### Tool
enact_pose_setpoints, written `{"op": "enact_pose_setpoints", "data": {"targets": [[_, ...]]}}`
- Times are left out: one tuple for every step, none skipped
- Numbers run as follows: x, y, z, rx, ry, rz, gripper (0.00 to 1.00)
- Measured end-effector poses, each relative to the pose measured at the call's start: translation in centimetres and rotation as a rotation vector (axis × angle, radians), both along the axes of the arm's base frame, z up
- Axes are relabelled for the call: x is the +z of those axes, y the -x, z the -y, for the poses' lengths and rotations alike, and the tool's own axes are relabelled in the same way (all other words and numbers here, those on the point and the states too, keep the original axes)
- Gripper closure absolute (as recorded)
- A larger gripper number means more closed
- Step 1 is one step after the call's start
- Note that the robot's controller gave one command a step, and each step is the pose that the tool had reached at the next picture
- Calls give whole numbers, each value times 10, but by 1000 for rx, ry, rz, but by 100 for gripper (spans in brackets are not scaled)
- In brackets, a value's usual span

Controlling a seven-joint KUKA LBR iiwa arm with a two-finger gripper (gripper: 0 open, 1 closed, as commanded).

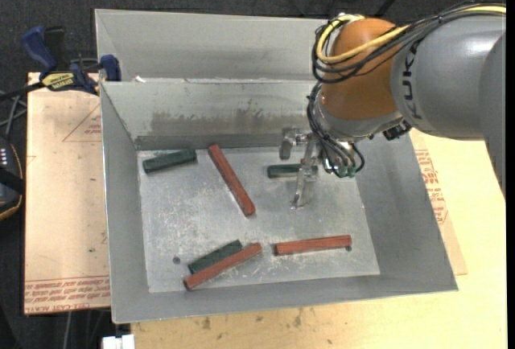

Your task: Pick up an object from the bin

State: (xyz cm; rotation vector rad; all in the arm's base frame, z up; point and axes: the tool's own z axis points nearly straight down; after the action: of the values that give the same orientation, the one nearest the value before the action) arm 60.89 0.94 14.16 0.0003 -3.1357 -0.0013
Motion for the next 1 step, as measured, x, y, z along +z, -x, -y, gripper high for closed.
{"op": "enact_pose_setpoints", "data": {"targets": [[4, -2, 0, 0, 0, 7, 0]]}}
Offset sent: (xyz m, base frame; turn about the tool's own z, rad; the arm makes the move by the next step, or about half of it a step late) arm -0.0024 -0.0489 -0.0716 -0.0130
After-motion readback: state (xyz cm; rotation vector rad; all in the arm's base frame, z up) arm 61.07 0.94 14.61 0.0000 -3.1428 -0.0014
